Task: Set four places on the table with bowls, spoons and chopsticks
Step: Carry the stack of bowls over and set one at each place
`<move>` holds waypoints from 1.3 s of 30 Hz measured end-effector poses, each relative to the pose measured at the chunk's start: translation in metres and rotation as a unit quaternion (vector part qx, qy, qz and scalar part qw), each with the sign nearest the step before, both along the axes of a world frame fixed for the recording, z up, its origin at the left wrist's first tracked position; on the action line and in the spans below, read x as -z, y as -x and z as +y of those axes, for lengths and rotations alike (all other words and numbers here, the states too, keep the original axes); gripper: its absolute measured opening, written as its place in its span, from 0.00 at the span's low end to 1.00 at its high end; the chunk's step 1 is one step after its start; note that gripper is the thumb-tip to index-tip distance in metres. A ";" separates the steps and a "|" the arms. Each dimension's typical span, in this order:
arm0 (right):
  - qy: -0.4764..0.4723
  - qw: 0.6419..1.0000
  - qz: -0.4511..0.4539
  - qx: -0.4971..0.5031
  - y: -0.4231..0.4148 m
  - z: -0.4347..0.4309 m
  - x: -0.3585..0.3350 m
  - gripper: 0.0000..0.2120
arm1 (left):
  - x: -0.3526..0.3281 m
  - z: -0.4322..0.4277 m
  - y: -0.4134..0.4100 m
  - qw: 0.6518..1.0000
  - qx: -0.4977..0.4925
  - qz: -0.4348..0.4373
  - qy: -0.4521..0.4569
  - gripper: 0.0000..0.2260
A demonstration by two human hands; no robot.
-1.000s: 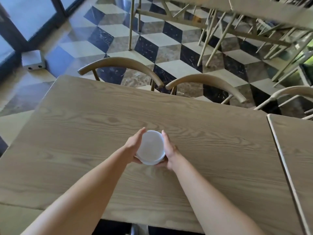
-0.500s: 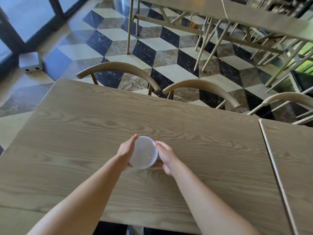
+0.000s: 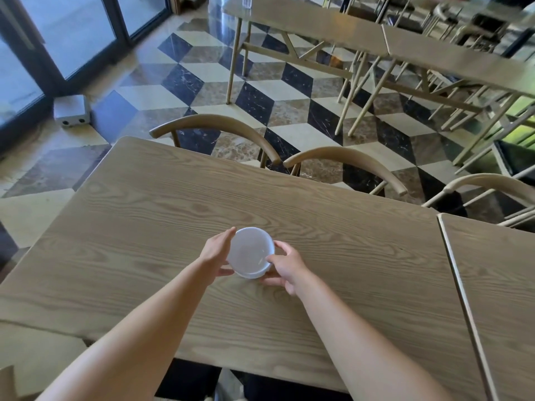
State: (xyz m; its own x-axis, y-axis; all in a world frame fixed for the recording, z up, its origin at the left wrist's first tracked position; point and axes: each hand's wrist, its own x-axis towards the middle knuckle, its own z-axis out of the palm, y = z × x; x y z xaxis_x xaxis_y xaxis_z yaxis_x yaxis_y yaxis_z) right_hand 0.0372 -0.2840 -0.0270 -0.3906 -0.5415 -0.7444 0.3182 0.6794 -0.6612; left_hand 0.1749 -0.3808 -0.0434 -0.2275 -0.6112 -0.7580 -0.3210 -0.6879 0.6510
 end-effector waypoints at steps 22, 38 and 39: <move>-0.040 0.976 0.206 -0.057 -0.016 0.008 0.030 0.14 | 0.149 0.137 -0.021 0.823 0.253 -0.420 0.287 0.44; 0.085 0.911 0.341 -0.214 0.011 0.001 0.013 0.09 | 0.159 0.145 -0.014 0.793 0.169 -0.466 0.353 0.40; 0.091 0.911 0.341 -0.213 0.015 0.005 0.011 0.09 | 0.159 0.145 -0.014 0.793 0.165 -0.467 0.355 0.40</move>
